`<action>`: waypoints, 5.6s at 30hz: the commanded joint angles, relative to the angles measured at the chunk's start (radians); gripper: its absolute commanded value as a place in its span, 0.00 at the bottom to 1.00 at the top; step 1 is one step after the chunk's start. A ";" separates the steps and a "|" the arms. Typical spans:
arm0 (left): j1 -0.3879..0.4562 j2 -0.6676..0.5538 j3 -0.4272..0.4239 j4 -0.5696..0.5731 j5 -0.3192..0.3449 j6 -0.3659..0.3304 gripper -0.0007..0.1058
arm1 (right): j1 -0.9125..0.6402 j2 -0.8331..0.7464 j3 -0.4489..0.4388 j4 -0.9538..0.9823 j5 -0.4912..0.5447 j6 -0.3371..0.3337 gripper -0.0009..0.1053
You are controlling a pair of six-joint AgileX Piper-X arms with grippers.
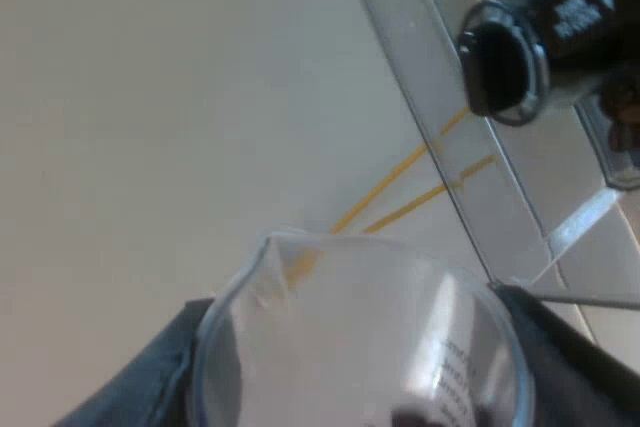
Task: Pour the beans into the coffee machine
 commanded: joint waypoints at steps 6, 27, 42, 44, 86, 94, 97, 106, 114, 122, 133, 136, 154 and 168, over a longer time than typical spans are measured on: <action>-0.002 -0.004 -0.001 -0.011 -0.013 0.210 0.01 | 0.001 -0.009 -0.013 -0.012 0.005 -0.012 0.71; -0.002 -0.004 -0.001 -0.011 -0.009 0.400 0.01 | 0.001 -0.009 -0.013 -0.004 0.005 -0.012 0.71; -0.002 -0.023 -0.001 -0.011 -0.027 -0.059 0.01 | 0.001 -0.009 -0.013 -0.004 -0.001 -0.009 0.71; -0.002 -0.035 -0.001 -0.011 -0.050 -0.215 0.01 | 0.001 -0.009 -0.013 -0.004 -0.001 -0.007 0.71; 0.483 -0.623 0.321 0.374 0.266 -1.477 0.01 | 0.296 0.224 -0.122 0.222 -0.203 0.144 0.71; 0.689 -0.881 0.748 0.162 0.395 -1.517 0.01 | 0.304 0.314 -0.122 0.219 -0.205 0.318 0.71; 0.752 -0.958 0.879 0.080 0.449 -1.548 0.01 | 0.304 0.338 -0.122 0.226 -0.205 0.351 0.71; 0.888 -1.128 1.355 -0.132 0.518 -1.593 0.01 | 0.304 0.467 -0.118 0.225 -0.208 0.352 0.71; 0.888 -1.128 1.592 -0.347 0.544 -1.607 0.01 | 0.302 0.596 -0.093 0.131 -0.208 0.352 0.71; 0.888 -1.093 1.762 -0.628 0.576 -1.616 0.01 | 0.302 0.727 -0.061 -0.028 -0.208 0.352 0.71; 0.884 -0.912 1.860 -1.050 0.620 -1.619 0.01 | 0.251 0.847 -0.061 -0.176 -0.217 0.355 0.71; 0.882 -0.845 1.860 -1.174 0.620 -1.619 0.01 | 0.222 0.865 -0.061 -0.209 -0.261 0.350 0.71; 0.882 -0.361 1.790 -1.543 0.642 -1.703 0.01 | 0.113 0.895 -0.061 -0.254 -0.359 0.351 0.71; 0.882 -0.245 1.722 -1.570 0.611 -1.633 0.01 | 0.113 0.912 -0.061 -0.254 -0.393 0.351 0.71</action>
